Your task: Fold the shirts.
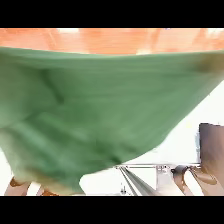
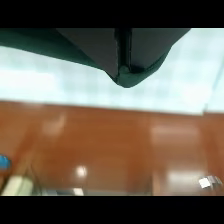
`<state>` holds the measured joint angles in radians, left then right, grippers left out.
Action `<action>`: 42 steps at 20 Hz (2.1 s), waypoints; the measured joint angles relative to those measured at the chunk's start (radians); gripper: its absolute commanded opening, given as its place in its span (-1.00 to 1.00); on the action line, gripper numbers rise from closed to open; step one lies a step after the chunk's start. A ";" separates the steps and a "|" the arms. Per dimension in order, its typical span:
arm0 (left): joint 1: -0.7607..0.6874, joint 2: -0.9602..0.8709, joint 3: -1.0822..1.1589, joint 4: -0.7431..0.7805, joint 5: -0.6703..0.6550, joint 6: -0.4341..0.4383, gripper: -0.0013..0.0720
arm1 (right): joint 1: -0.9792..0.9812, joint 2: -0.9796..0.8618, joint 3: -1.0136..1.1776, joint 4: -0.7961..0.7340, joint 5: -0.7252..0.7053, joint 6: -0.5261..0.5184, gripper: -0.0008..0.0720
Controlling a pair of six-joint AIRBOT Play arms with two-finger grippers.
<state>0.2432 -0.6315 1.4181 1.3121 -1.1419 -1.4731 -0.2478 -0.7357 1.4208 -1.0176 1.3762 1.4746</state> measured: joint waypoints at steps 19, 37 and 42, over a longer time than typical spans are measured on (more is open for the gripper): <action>-0.145 -1.161 0.185 -0.174 0.373 -0.095 -0.89 | 0.037 -1.125 0.239 0.342 -0.406 -0.154 -0.92; -0.059 -1.139 0.124 -0.183 -0.040 0.045 -0.89 | 0.021 -1.176 0.280 0.103 -0.046 -0.112 -0.88; -0.069 -1.138 0.074 -0.172 -0.108 0.047 0.42 | 0.029 -1.187 0.267 0.084 -0.018 -0.058 0.17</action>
<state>0.1745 -1.7695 1.4925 1.1400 -1.2503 -1.4261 -0.2192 -1.9224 1.6878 -0.9333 1.3582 1.4162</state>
